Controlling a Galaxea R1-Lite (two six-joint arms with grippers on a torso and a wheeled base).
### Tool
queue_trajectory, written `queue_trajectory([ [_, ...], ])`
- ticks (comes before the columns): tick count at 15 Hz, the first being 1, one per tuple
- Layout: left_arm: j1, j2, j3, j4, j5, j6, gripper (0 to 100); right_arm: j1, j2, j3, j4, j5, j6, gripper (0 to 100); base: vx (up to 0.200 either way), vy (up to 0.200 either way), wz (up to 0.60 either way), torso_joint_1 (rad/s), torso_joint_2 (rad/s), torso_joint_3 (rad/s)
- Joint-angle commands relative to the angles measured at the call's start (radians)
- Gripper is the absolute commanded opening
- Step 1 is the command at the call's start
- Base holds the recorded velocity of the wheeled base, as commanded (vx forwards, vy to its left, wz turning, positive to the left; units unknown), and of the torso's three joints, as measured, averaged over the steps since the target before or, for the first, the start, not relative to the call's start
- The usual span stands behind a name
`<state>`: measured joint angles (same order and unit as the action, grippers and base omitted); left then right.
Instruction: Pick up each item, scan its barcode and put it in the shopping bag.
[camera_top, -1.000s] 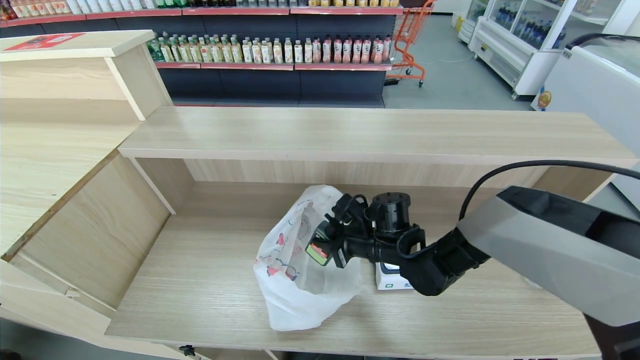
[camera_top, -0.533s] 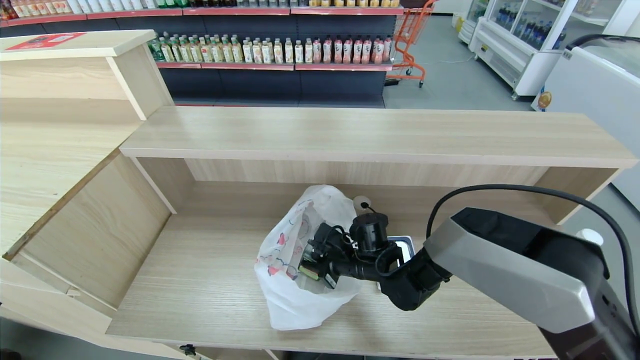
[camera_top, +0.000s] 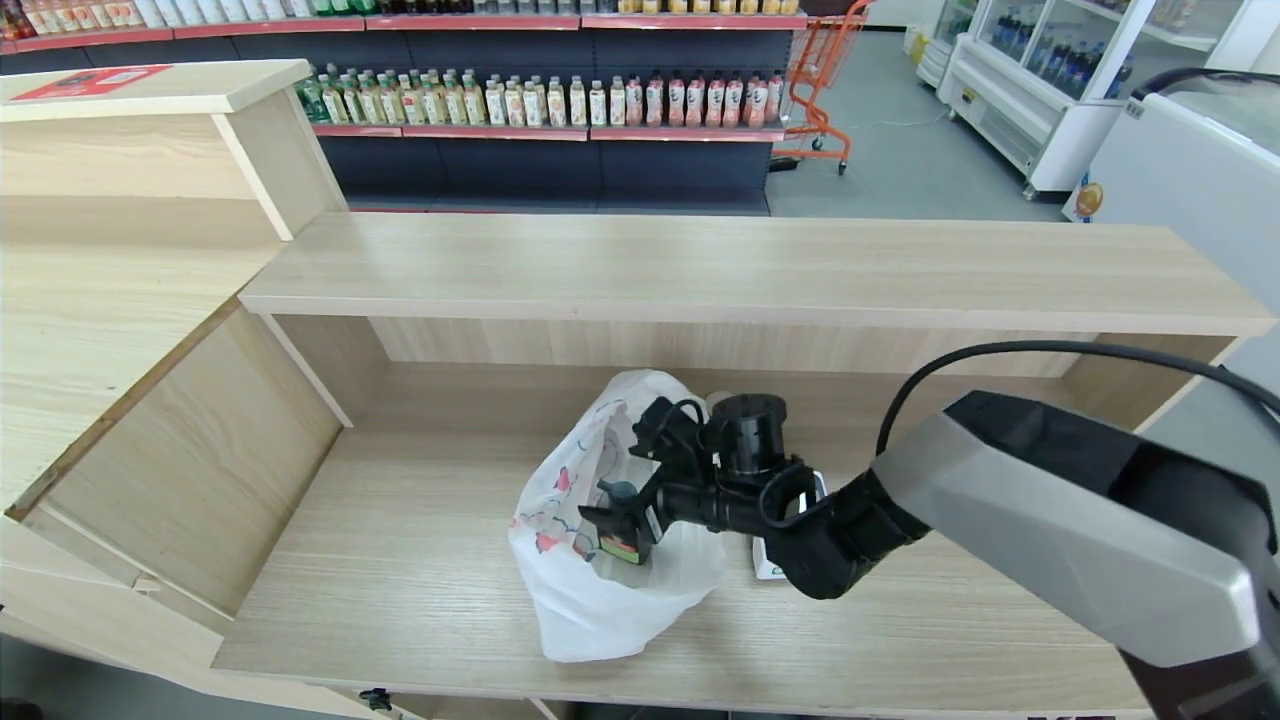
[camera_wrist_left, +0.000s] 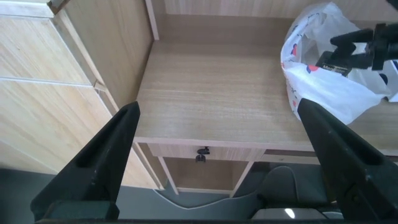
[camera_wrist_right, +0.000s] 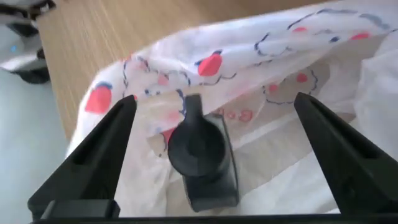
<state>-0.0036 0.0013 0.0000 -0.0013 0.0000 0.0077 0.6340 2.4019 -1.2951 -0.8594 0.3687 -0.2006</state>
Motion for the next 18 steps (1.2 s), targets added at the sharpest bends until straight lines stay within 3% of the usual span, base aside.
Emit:
queue_trajectory([
  [1,0.001,0.0,0.0,0.0,0.0,0.0,100,-0.037,-0.165,0.051,0.006,-0.004,0.132,100,0.0,0.0,0.0,0.0,0.0,0.0],
  [3,0.001,0.0,0.0,0.0,0.0,0.0,100,-0.112,-0.308,0.185,0.036,-0.002,0.191,100,0.0,0.0,0.0,0.0,0.0,0.0],
  [8,0.001,0.0,0.0,0.0,0.0,-0.002,100,-0.278,-0.636,0.474,0.092,-0.037,0.132,100,0.0,0.0,0.0,0.0,0.0,0.0],
  [9,0.001,0.0,0.0,0.0,0.0,0.0,100,-0.3,-0.747,0.58,0.114,-0.131,0.127,100,0.0,0.0,0.0,0.0,0.0,0.0],
  [11,0.001,0.0,0.0,0.0,0.0,0.0,100,-0.313,-0.854,0.724,0.103,-0.221,0.13,100,0.0,0.0,0.0,0.0,0.0,0.0],
  [13,0.001,0.0,0.0,0.0,0.0,0.0,100,-0.349,-0.905,0.841,0.054,-0.263,0.133,100,0.0,0.0,0.0,0.0,0.0,0.0],
  [17,0.001,0.0,0.0,0.0,0.0,0.0,100,-0.356,-1.003,1.139,-0.184,-0.387,0.182,100,0.0,0.0,0.0,0.0,0.0,0.0],
  [18,0.002,0.0,0.0,0.0,0.002,0.0,100,-0.356,-1.04,1.165,-0.182,-0.401,0.185,100,0.0,0.0,0.0,0.0,0.0,0.0],
])
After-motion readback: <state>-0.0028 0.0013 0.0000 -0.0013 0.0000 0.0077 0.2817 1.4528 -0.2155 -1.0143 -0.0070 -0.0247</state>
